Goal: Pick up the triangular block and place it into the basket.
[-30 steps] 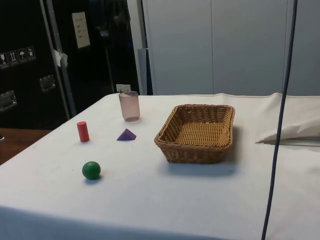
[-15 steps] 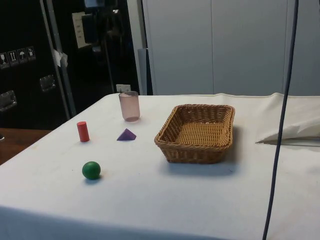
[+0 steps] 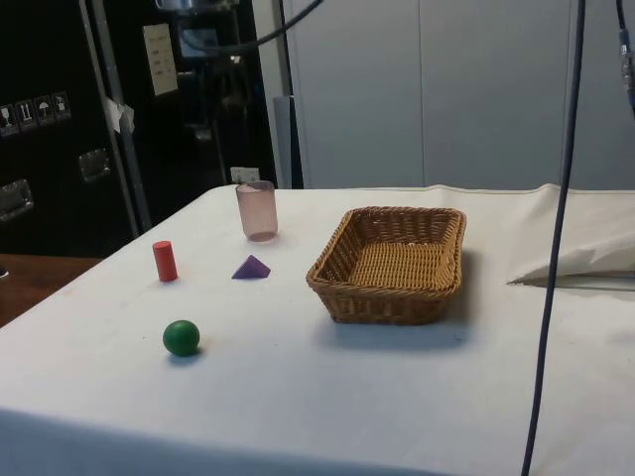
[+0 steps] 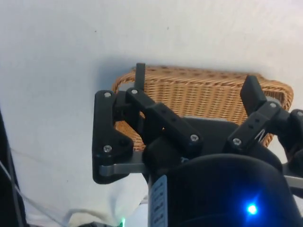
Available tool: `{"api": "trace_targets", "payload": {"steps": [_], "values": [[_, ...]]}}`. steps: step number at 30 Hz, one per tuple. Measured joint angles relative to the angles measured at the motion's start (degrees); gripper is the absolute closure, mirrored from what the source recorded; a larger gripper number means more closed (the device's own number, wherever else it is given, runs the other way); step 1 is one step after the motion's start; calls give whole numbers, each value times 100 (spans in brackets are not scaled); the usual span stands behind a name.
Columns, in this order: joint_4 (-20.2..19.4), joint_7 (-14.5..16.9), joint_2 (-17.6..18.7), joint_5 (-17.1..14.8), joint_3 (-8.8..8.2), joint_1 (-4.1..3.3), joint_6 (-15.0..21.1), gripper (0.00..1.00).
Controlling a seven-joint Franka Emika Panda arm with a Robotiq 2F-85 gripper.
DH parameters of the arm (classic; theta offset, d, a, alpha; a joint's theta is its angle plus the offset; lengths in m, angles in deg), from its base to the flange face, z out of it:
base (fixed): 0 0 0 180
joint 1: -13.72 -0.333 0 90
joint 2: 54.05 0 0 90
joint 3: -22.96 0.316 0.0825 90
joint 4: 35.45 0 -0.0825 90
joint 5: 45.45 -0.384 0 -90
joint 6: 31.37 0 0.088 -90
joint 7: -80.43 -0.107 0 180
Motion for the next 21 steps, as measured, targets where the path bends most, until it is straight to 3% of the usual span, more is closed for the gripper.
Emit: {"api": "trace_targets", "payload": {"steps": [21], "values": [[-413,963,401,-40,-378,109,1003,0]]}}
